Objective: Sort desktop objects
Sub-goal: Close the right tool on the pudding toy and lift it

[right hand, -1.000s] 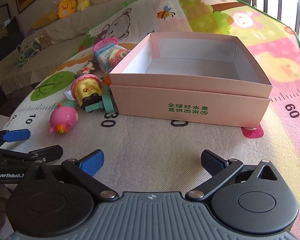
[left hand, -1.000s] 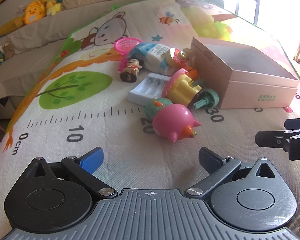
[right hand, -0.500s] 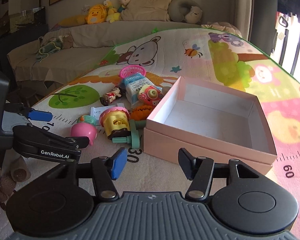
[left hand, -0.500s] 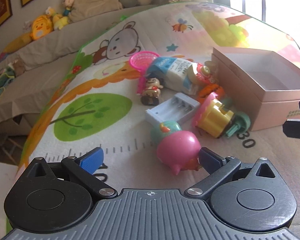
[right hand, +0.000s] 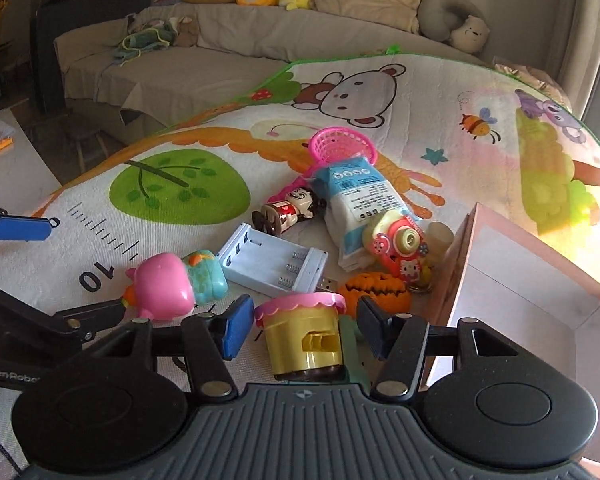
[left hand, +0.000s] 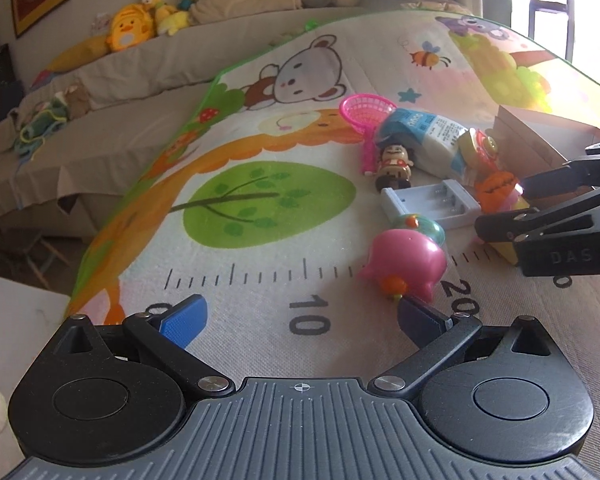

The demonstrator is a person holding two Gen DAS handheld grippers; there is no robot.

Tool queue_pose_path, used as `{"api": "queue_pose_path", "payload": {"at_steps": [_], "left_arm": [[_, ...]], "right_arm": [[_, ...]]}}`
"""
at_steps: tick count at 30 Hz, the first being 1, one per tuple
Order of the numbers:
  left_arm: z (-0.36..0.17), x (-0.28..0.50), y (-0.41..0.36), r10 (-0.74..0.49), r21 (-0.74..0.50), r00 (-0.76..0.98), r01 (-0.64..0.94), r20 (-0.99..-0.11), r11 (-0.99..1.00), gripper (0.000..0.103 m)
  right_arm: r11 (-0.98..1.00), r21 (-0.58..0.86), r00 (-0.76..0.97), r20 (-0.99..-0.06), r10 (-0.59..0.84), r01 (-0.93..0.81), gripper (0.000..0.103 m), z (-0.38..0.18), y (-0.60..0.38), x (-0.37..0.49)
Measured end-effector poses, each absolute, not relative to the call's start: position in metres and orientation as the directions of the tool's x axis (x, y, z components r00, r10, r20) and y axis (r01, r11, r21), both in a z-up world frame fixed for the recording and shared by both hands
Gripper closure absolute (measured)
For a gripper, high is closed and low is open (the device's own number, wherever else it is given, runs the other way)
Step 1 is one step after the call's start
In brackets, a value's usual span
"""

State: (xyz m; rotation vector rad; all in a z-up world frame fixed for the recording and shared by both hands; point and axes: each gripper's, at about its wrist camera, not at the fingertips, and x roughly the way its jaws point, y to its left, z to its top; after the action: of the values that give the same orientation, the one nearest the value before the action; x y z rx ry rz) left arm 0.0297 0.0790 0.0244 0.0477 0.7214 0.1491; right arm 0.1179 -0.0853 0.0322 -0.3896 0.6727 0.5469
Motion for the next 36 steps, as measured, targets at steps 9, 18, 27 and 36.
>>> {"api": "queue_pose_path", "payload": {"at_steps": [9,18,27,36], "left_arm": [[0.022,0.029,0.076,0.128,0.067,0.736,-0.111,-0.665,0.992,0.000],[0.022,0.048,0.048,0.079,0.054,0.740,-0.058,-0.668,0.997,0.000],[0.010,0.064,0.027,0.022,0.074,0.715,0.042,-0.699,0.996,0.000],[0.014,0.051,0.041,0.110,0.209,0.733,0.045,-0.671,0.977,0.000]], "right_arm": [[0.778,-0.153,0.692,-0.581,0.428,-0.610,0.048,0.049,-0.105,0.079],[0.852,0.048,0.688,-0.567,0.454,-0.522,0.047,0.027,-0.187,0.052],[0.873,0.008,0.717,-0.566,0.407,-0.488,0.047,0.025,-0.214,0.024],[0.880,-0.001,0.708,-0.595,0.381,-0.474,0.019,0.015,-0.213,0.024]]}}
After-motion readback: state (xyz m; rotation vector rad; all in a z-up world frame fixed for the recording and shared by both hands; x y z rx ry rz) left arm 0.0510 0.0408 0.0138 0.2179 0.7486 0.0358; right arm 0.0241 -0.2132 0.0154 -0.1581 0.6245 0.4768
